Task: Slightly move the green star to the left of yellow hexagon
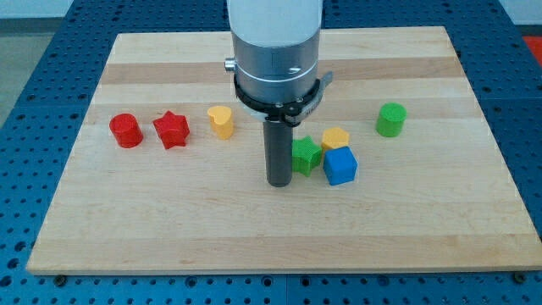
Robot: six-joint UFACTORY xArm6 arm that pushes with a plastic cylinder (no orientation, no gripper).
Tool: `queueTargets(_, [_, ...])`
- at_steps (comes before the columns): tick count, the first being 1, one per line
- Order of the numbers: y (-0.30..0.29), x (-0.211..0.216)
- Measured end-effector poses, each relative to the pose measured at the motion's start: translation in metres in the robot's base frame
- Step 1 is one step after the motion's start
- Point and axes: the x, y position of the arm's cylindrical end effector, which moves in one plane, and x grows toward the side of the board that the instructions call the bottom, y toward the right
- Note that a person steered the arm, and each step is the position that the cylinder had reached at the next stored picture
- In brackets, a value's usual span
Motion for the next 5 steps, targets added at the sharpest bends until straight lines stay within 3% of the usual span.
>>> queueTargets(3, [0.001,-0.035])
queueTargets(5, [0.001,-0.036])
